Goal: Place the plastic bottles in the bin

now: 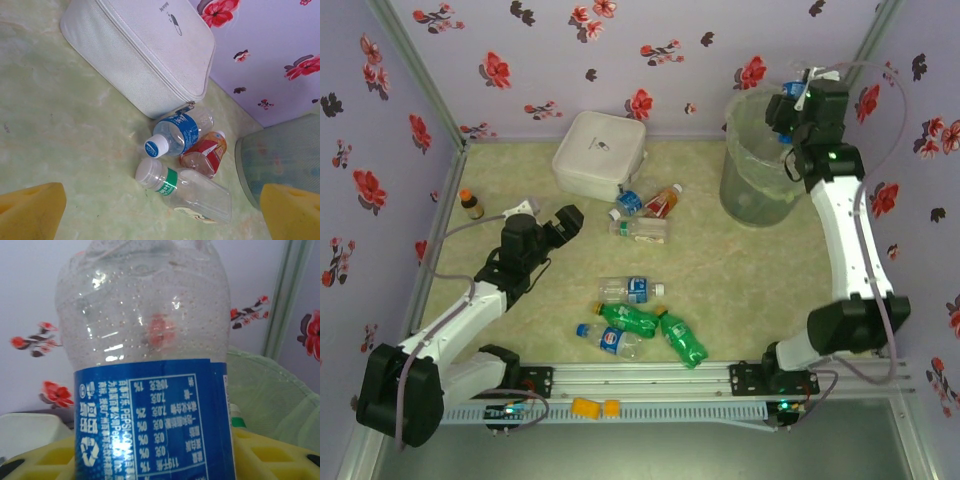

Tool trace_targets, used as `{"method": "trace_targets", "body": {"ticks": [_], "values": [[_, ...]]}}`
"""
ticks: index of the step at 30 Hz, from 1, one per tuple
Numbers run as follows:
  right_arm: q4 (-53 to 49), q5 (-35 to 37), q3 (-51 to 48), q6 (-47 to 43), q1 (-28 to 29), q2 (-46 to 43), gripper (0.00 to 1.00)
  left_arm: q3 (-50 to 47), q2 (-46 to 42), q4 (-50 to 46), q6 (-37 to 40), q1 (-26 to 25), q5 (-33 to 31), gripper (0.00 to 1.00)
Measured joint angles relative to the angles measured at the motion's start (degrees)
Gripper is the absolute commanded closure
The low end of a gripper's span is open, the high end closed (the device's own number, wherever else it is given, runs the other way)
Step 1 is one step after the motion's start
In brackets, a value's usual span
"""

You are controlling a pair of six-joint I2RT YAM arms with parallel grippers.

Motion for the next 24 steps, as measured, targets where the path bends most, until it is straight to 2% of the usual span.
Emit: {"method": "trace_targets", "body": {"ticks": [5, 10, 18, 24], "values": [[-2.6, -0.1, 3.5, 0.8, -0.7, 9.0, 0.46, -0.3, -1.3, -0.1, 0.0, 0.0, 0.2, 0.00], [-4.9, -0.7, 4.0, 2.3, -0.9, 14.1, 0.37, -1.0, -2.3, -0.2, 0.0, 0.0, 0.3, 0.00], [-6.8, -1.1, 5.9, 3.7, -1.1, 15.4, 0.00, -1.0, -2.3, -0.5, 0.0, 0.0, 0.3, 0.00], [-7.0, -1.2, 6.7, 3.3, -1.1, 13.1, 0.01, -1.0, -2.3, -0.5, 0.0, 0.0, 0.3, 0.00]]}}
